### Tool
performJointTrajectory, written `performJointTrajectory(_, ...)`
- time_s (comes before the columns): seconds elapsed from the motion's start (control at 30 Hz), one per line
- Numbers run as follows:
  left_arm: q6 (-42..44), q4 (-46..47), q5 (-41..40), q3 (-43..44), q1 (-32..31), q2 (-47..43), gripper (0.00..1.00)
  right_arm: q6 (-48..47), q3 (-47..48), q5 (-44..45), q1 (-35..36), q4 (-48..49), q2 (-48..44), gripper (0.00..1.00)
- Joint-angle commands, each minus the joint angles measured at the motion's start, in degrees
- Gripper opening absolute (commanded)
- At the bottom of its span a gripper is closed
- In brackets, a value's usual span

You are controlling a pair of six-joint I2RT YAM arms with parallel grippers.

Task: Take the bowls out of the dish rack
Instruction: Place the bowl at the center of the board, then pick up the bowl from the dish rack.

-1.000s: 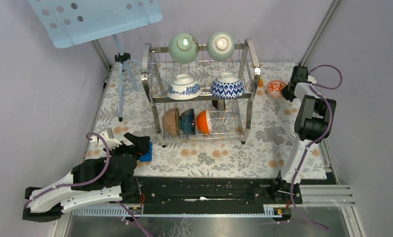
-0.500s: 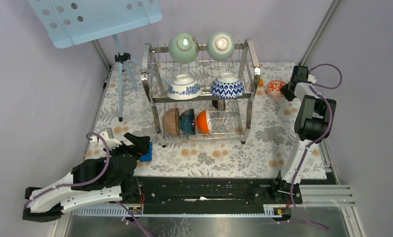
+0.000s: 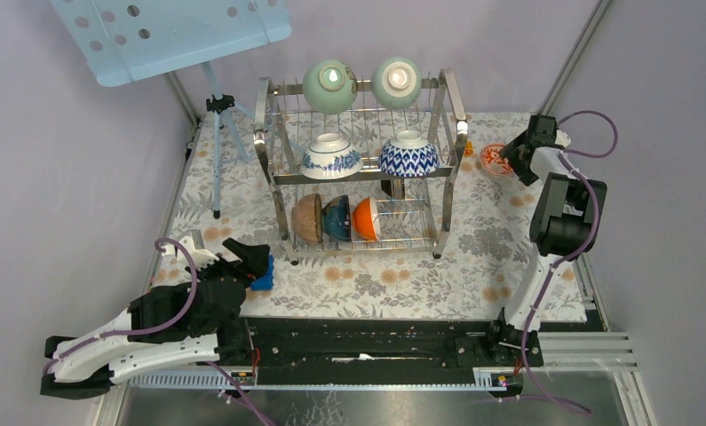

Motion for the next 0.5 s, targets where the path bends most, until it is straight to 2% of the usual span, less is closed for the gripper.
performJointTrajectory(0.0, -0.6, 0.4, -1.4, -0.3, -0.1, -0.8, 0.94, -1.2, 0.3, -0.2, -0.3, -0.3, -7.1, 0.85)
performJointTrajectory(0.27, -1.0, 0.5, -1.4, -0.3, -0.4, -0.7, 0.99, 1.6, -4.9, -3.4, 0.0, 1.9, -15.8, 0.9)
performJointTrajectory(0.47, -0.6, 0.4, -1.0, 0.3, -0.4, 2.0, 0.99, 1.0, -13.8, -1.3, 5.0, 10.1, -29.3, 0.89)
